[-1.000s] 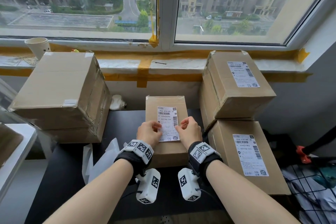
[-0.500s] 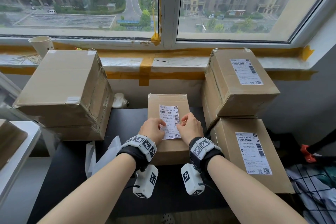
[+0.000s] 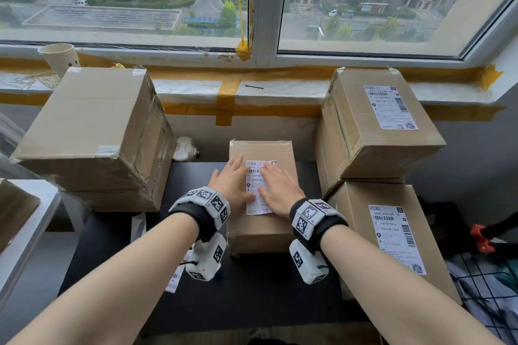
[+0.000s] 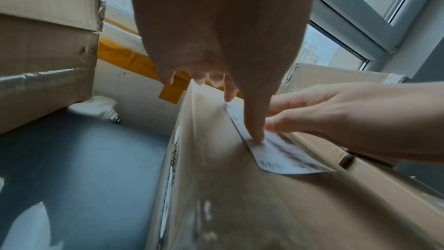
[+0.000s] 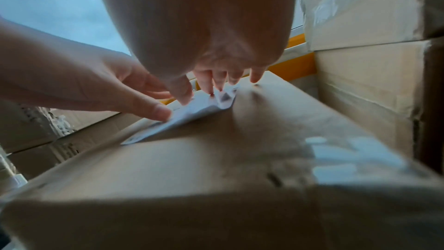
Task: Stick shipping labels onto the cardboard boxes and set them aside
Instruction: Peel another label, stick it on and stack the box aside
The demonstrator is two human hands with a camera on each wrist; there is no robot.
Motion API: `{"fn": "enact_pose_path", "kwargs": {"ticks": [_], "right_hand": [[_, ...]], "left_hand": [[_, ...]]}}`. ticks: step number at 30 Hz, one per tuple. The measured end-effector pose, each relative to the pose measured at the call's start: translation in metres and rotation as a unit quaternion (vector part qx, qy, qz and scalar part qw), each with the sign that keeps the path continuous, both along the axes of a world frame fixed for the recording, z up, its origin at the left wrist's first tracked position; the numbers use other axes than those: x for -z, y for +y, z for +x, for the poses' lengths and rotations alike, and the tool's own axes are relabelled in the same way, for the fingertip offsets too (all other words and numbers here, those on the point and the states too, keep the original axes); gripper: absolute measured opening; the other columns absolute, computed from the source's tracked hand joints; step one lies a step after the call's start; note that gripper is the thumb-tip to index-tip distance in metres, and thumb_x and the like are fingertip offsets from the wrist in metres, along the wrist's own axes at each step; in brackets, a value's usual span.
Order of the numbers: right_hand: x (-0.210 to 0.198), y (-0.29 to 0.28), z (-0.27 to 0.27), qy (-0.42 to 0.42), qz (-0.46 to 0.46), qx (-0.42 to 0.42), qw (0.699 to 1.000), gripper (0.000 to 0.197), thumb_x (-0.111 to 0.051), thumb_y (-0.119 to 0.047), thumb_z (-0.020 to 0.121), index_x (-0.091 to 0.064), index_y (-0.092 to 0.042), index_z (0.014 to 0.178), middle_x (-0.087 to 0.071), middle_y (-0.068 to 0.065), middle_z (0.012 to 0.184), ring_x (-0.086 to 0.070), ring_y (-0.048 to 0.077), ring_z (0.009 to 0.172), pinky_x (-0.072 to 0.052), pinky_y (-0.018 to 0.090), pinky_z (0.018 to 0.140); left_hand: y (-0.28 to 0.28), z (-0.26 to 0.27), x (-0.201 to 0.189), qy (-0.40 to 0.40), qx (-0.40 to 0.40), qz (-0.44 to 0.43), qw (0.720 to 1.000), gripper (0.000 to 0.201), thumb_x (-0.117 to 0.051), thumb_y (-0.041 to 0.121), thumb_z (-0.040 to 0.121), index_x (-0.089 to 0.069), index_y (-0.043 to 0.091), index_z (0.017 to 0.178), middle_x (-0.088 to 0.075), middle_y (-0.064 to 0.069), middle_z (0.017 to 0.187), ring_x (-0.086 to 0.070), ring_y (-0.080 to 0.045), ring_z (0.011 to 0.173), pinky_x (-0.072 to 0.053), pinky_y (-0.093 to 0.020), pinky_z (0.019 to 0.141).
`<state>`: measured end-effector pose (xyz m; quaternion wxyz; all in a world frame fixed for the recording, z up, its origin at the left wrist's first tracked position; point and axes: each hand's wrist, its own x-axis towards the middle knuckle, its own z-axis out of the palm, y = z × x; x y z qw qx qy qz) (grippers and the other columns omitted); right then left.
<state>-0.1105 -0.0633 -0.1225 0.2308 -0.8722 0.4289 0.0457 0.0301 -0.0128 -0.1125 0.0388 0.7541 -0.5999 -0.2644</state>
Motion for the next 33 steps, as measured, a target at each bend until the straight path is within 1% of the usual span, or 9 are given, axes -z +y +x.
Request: {"fn": "enact_pose_path", "kwargs": {"ticks": [2, 6, 9, 13, 15, 19, 25, 30, 33], "right_hand": [[0.002, -0.004, 0.003, 0.029, 0.006, -0.035, 0.999, 0.058, -0.031, -0.031, 0.101, -0.008, -0.015, 0.151, 0.000, 0.000, 0.160, -0.001, 0.015, 0.148, -0.002, 0.036, 0.120], [0.003, -0.014, -0.002, 0.050, 0.011, -0.061, 0.997, 0.059, -0.028, -0.032, 0.101, -0.001, -0.016, 0.152, 0.004, -0.001, 0.160, 0.002, 0.013, 0.148, 0.001, 0.036, 0.120], [0.004, -0.019, -0.012, 0.061, 0.004, -0.040, 0.997, 0.057, -0.024, -0.029, 0.102, 0.000, -0.016, 0.151, 0.005, -0.002, 0.160, 0.003, 0.013, 0.148, 0.001, 0.036, 0.119], [0.006, -0.020, -0.016, 0.057, 0.012, -0.018, 0.998, 0.055, -0.023, -0.026, 0.102, 0.001, -0.019, 0.151, 0.006, -0.005, 0.160, 0.005, 0.013, 0.147, 0.002, 0.038, 0.119], [0.006, -0.017, -0.016, 0.047, 0.023, -0.008, 0.999, 0.057, -0.026, -0.030, 0.102, 0.002, -0.019, 0.151, 0.007, -0.005, 0.160, 0.007, 0.013, 0.147, 0.003, 0.040, 0.119], [0.010, -0.007, -0.022, 0.035, 0.027, 0.004, 0.999, 0.068, -0.034, -0.041, 0.099, 0.003, -0.020, 0.151, 0.009, -0.006, 0.160, 0.010, 0.013, 0.147, 0.004, 0.040, 0.119], [0.018, 0.011, -0.025, 0.027, 0.027, 0.027, 0.999, 0.091, -0.040, -0.065, 0.087, 0.008, -0.021, 0.151, 0.013, -0.008, 0.159, 0.016, 0.012, 0.146, 0.009, 0.042, 0.118], [0.020, 0.015, -0.043, -0.012, 0.031, 0.045, 0.998, 0.085, -0.049, -0.057, 0.087, 0.001, -0.030, 0.151, 0.011, -0.012, 0.159, 0.018, 0.012, 0.145, 0.012, 0.043, 0.117], [0.022, 0.016, -0.058, -0.044, 0.041, 0.070, 0.996, 0.077, -0.049, -0.051, 0.090, -0.001, -0.036, 0.149, 0.012, -0.012, 0.158, 0.017, 0.014, 0.145, 0.006, 0.045, 0.119]], "left_hand": [[-0.005, 0.003, 0.001, -0.002, 0.023, 0.021, 1.000, 0.084, -0.064, 0.040, 0.084, -0.015, 0.022, 0.150, 0.006, 0.003, 0.159, 0.005, -0.016, 0.147, -0.004, -0.050, 0.118], [-0.008, 0.007, 0.003, 0.002, 0.027, 0.038, 0.999, 0.094, -0.066, 0.047, 0.080, -0.009, 0.024, 0.151, 0.005, 0.005, 0.159, 0.006, -0.014, 0.147, -0.004, -0.049, 0.119], [-0.010, 0.008, 0.002, -0.008, 0.040, 0.053, 0.998, 0.101, -0.071, 0.047, 0.076, -0.006, 0.025, 0.151, 0.006, 0.007, 0.159, 0.007, -0.013, 0.147, -0.003, -0.046, 0.120], [-0.012, 0.013, 0.001, 0.003, 0.056, 0.077, 0.995, 0.114, -0.078, 0.046, 0.069, -0.002, 0.024, 0.151, 0.009, 0.005, 0.159, 0.009, -0.015, 0.146, -0.003, -0.037, 0.121], [-0.013, 0.012, 0.001, -0.005, 0.063, 0.085, 0.994, 0.115, -0.077, 0.046, 0.069, 0.001, 0.023, 0.151, 0.011, 0.005, 0.159, 0.011, -0.016, 0.146, -0.001, -0.036, 0.119], [-0.012, 0.012, 0.002, -0.019, 0.073, 0.085, 0.994, 0.115, -0.075, 0.049, 0.070, 0.003, 0.023, 0.151, 0.013, 0.004, 0.158, 0.012, -0.017, 0.146, -0.003, -0.038, 0.121], [0.000, 0.012, 0.007, 0.001, 0.072, 0.038, 0.997, 0.107, -0.071, 0.049, 0.074, -0.001, 0.024, 0.151, 0.011, 0.002, 0.159, 0.011, -0.017, 0.146, -0.004, -0.038, 0.120], [0.006, 0.018, 0.008, 0.004, 0.076, 0.048, 0.996, 0.114, -0.074, 0.053, 0.069, 0.001, 0.026, 0.150, 0.013, 0.004, 0.158, 0.014, -0.017, 0.146, -0.002, -0.038, 0.120], [0.005, 0.019, 0.008, 0.012, 0.081, 0.054, 0.995, 0.117, -0.076, 0.052, 0.067, 0.002, 0.025, 0.150, 0.014, 0.004, 0.158, 0.015, -0.017, 0.146, -0.001, -0.038, 0.120]]}}
